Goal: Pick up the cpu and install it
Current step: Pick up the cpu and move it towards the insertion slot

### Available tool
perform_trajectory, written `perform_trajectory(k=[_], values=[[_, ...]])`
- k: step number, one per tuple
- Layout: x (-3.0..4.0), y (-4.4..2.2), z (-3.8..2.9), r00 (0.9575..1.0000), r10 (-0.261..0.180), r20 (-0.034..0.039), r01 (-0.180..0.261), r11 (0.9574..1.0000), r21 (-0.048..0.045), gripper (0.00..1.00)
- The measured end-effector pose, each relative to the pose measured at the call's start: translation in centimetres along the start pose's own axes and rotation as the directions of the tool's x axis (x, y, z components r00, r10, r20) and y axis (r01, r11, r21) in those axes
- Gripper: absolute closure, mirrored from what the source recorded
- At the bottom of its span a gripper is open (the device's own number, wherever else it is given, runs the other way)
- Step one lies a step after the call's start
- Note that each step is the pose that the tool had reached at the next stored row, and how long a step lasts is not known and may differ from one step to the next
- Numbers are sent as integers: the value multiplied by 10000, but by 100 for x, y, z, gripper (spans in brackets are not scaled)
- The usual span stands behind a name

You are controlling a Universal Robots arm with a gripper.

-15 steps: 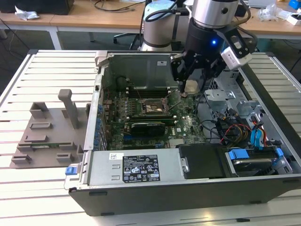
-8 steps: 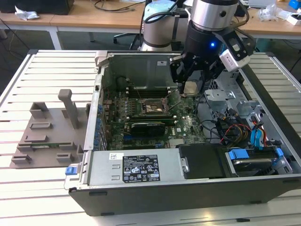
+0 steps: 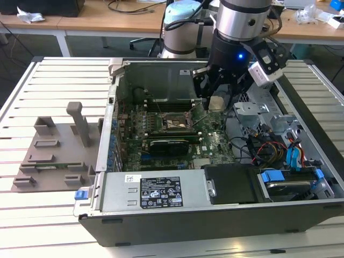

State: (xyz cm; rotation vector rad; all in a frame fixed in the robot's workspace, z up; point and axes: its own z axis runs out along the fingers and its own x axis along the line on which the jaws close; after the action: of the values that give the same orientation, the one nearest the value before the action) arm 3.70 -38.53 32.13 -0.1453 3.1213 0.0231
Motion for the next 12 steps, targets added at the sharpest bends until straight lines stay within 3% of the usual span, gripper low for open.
perform_trajectory(k=[12], values=[[9, 3, 109, 10000, 0, 0, 0, 10000, -1, 45]])
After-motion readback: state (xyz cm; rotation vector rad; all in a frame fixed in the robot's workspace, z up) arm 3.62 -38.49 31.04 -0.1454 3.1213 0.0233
